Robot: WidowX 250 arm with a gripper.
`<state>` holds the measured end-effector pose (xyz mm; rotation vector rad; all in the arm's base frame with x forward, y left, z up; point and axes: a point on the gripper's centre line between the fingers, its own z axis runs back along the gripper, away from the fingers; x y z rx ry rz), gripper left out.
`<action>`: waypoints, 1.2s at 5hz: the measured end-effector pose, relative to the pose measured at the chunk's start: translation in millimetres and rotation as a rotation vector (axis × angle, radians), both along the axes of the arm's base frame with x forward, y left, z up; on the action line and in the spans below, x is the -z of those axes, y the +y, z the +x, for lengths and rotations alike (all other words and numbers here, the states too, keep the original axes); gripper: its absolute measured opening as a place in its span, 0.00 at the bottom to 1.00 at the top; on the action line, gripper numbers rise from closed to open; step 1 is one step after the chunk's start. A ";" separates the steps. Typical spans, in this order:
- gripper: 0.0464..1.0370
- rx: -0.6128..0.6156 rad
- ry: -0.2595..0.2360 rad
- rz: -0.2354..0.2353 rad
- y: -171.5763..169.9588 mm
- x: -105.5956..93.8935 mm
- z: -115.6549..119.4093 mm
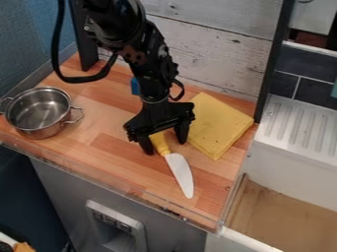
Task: Move the knife to the lower right of the table
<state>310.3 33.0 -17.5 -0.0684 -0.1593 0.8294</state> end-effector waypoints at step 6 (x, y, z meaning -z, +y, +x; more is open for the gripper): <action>0.96 0.077 -0.139 0.065 11.3 -75.3 -8.0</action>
